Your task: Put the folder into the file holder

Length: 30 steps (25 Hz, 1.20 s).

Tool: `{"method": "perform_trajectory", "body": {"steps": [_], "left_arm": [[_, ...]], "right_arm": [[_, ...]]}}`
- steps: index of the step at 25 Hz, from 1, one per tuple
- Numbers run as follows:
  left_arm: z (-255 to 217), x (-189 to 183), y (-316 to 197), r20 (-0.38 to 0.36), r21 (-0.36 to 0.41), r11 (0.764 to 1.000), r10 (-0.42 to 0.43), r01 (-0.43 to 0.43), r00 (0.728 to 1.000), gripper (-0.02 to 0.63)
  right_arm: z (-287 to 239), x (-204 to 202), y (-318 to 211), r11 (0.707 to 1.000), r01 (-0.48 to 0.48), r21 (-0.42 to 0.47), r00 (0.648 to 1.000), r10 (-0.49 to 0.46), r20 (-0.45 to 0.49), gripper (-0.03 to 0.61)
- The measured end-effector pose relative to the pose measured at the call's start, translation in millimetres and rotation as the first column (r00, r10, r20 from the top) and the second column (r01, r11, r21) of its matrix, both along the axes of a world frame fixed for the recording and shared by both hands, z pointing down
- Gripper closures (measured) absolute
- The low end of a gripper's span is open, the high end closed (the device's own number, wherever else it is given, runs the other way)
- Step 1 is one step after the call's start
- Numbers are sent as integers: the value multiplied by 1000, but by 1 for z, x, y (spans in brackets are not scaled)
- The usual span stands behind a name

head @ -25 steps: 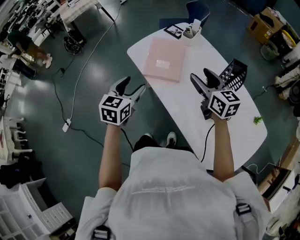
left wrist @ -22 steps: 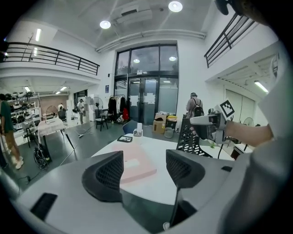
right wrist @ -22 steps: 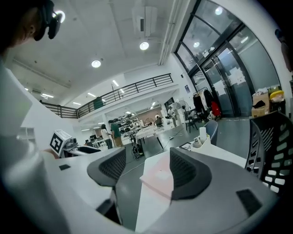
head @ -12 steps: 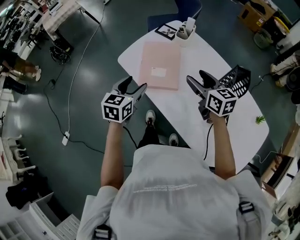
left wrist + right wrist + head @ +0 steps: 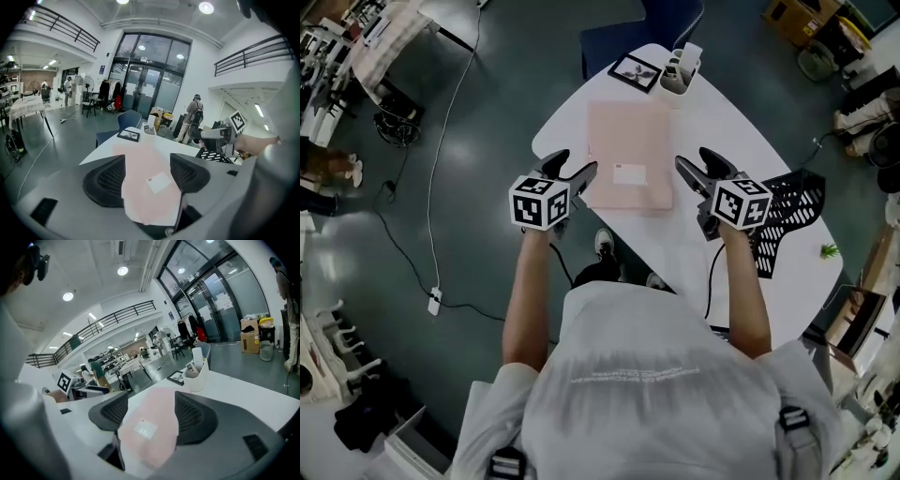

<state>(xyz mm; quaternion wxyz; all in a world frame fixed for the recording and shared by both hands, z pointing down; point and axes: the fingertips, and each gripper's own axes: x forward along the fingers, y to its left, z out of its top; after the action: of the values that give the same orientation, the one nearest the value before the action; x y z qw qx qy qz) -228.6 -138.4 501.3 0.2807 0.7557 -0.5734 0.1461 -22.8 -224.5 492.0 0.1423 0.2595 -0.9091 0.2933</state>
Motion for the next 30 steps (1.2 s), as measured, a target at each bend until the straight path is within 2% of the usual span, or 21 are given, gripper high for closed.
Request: {"method": "perform_trajectory", "body": {"steps": [3,8,17,20,25,30], "left_arm": [[26,-18,-19,-43,-47,999,10,-12,999,304],[70,-29,-49,-120,-119,991,52,-66,991,293],[139,-26,-73,-265,-218,960,115,-175,957,283],[155,-22,-75,-281,-238,950,132,-202,950,281],[167,-16,-79,-305,-247,944,140,-220,942,272],[178,-9,-80,-300,-270,932,156,-241,941,272]], "right_arm": [[23,-15,-14,1000,-13,-29,999,12,-36,270],[76,-27,-33,989,-64,-131,993,51,-102,265],[162,-25,-38,943,-147,-298,977,90,-195,245],[177,-27,-39,924,-159,-347,980,105,-170,244],[194,-36,-40,908,-151,-390,983,97,-156,238],[203,-36,-38,911,-138,-389,983,80,-163,233]]}}
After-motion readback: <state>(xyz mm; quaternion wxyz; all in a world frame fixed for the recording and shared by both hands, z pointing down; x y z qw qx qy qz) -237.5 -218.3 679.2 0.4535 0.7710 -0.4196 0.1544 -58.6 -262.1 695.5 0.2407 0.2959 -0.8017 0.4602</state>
